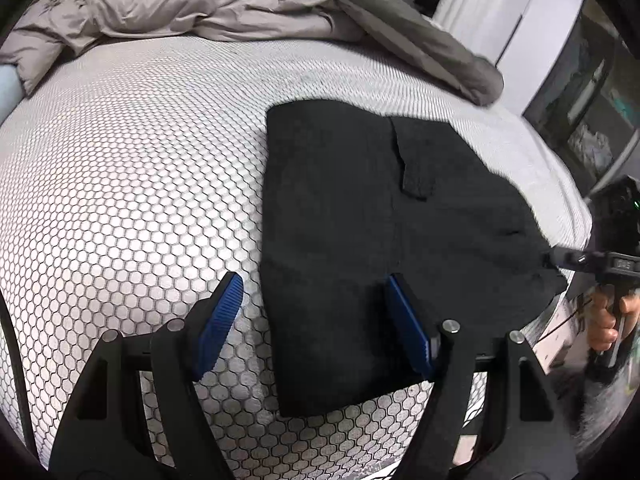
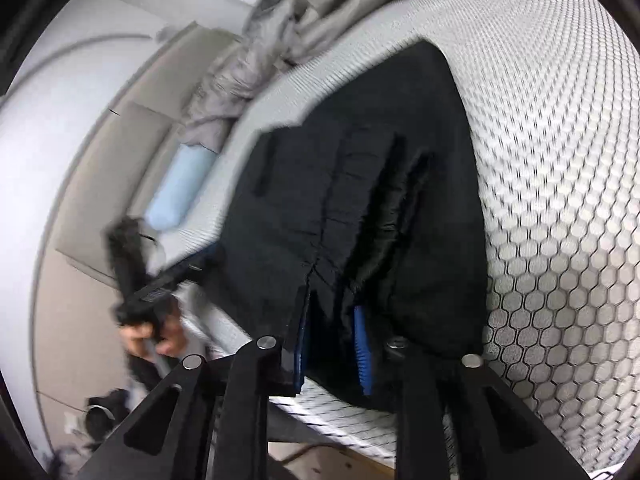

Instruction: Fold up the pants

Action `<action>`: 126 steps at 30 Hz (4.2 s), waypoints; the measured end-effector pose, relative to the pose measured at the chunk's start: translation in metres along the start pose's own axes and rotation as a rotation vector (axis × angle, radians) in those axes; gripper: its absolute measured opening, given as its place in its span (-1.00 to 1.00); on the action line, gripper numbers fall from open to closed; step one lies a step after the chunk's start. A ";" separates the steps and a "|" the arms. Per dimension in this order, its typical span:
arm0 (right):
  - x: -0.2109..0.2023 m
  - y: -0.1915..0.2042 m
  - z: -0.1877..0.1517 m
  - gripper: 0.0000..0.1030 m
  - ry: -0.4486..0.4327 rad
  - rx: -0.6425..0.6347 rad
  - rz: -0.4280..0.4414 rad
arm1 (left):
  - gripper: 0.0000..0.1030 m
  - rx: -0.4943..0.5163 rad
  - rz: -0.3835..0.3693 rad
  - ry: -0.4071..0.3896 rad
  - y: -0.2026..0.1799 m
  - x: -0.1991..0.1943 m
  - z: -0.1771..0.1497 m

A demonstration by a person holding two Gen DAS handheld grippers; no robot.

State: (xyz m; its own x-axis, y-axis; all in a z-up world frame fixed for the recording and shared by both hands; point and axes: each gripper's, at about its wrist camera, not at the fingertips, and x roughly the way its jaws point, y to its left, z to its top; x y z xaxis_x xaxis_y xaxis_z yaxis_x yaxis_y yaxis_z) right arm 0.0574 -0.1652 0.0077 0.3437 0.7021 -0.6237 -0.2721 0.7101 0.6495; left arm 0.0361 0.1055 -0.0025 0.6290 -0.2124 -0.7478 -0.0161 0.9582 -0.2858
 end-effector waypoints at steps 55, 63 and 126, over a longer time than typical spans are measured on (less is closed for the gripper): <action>0.137 0.071 0.027 -0.11 -0.003 -0.497 -0.483 | 0.21 0.233 0.003 -0.005 -0.073 0.056 0.043; 0.093 0.066 0.020 -0.27 -0.013 -0.523 -0.620 | 0.24 0.256 0.057 0.022 -0.063 0.044 0.040; -0.007 -0.040 0.010 0.55 -0.065 0.029 -0.148 | 0.22 -0.132 -0.162 0.074 0.034 0.000 0.026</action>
State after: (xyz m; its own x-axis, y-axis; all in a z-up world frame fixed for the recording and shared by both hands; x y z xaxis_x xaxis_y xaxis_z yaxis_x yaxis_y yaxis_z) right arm 0.0751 -0.1990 -0.0102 0.4363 0.5840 -0.6845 -0.1884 0.8032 0.5652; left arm 0.0559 0.1429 0.0035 0.5728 -0.3796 -0.7265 -0.0245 0.8780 -0.4780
